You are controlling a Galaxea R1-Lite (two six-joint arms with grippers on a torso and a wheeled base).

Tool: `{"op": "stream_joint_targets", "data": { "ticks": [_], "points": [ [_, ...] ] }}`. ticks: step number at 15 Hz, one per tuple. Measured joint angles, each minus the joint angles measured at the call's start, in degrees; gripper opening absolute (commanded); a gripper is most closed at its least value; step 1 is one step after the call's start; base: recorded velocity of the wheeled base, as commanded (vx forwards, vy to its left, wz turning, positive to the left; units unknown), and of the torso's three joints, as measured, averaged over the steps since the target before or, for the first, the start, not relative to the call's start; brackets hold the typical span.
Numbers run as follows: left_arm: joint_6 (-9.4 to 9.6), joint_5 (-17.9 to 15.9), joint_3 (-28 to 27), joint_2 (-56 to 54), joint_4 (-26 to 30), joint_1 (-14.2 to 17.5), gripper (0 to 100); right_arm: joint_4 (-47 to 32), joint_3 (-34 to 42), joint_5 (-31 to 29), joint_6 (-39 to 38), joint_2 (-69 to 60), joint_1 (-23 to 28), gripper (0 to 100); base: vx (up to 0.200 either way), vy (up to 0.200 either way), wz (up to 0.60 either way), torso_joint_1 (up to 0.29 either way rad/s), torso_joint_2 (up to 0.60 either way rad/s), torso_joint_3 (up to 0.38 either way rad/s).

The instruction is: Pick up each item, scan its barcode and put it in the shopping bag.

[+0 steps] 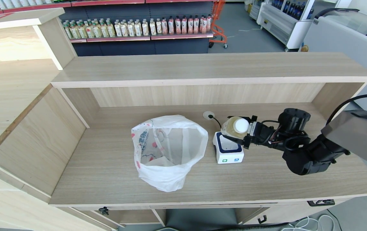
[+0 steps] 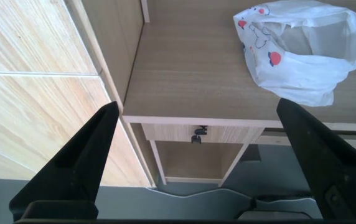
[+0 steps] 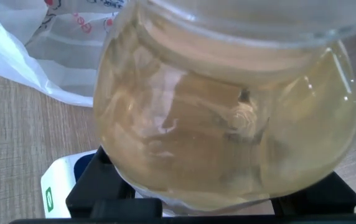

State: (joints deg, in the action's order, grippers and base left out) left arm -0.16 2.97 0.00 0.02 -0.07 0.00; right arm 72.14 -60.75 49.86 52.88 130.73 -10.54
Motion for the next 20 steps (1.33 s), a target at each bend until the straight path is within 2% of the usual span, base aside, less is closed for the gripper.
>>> {"op": "stream_joint_targets", "data": {
  "ticks": [7,16,18,20],
  "points": [
    [0.00,0.0,0.0,0.0,0.0,0.0,100,0.1,-3.4,0.0,0.0,3.3,-0.9,0,0.000,0.000,0.00,0.000,0.00,0.000],
    [0.02,0.0,0.0,0.0,0.0,0.0,100,0.8,-2.9,0.0,-0.3,3.9,-0.6,0,0.000,0.000,0.00,0.000,0.00,0.000],
    [0.00,0.0,0.0,0.0,0.0,0.0,100,1.6,-1.5,-1.3,-4.5,2.7,-1.1,0,0.000,0.000,0.00,0.000,0.00,0.000],
    [0.00,0.0,0.0,0.0,0.0,0.0,100,4.0,2.3,-9.7,-15.7,-0.7,-2.4,0,0.000,0.000,0.00,0.000,0.00,0.000]
  ]
}}
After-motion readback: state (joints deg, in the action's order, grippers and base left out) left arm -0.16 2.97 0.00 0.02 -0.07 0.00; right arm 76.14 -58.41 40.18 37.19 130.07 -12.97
